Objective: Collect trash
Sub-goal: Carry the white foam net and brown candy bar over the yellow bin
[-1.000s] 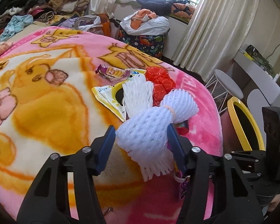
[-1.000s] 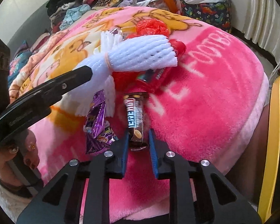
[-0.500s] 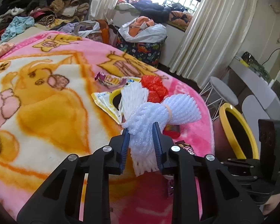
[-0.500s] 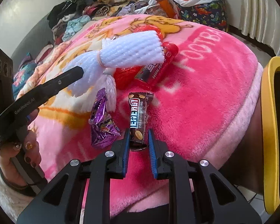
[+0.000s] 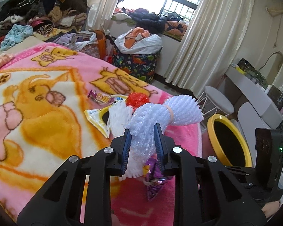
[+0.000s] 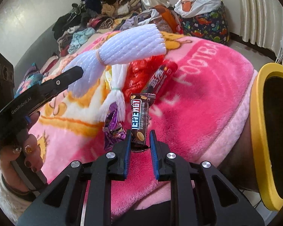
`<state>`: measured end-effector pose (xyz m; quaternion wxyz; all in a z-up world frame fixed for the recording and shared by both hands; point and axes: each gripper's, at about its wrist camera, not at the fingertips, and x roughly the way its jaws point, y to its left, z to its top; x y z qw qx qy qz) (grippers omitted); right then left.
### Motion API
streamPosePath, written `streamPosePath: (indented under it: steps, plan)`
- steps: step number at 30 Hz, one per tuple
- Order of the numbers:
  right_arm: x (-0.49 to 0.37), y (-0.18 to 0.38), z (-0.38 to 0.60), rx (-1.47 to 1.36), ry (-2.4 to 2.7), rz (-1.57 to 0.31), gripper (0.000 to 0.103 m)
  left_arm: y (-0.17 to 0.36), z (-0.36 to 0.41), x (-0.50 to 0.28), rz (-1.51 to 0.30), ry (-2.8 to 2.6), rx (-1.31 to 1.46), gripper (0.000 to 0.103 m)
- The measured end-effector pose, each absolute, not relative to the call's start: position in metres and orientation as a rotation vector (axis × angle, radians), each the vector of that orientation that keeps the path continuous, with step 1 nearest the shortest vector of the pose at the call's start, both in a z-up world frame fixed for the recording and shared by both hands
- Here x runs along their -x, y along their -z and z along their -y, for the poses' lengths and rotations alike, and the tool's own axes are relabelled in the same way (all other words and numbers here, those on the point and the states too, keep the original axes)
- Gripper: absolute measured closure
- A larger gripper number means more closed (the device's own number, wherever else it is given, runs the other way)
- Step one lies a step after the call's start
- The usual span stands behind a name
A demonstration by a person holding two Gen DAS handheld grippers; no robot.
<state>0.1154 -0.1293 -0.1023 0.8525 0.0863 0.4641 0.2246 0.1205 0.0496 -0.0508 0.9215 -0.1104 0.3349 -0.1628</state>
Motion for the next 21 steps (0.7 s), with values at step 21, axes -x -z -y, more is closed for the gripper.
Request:
streamPosePath:
  steps: [21]
  plan:
    - [-0.097, 0.055, 0.211, -0.326, -0.35, -0.814, 0.085, 0.015, 0.007, -0.103, -0.623, 0.417, 0.17, 0.085]
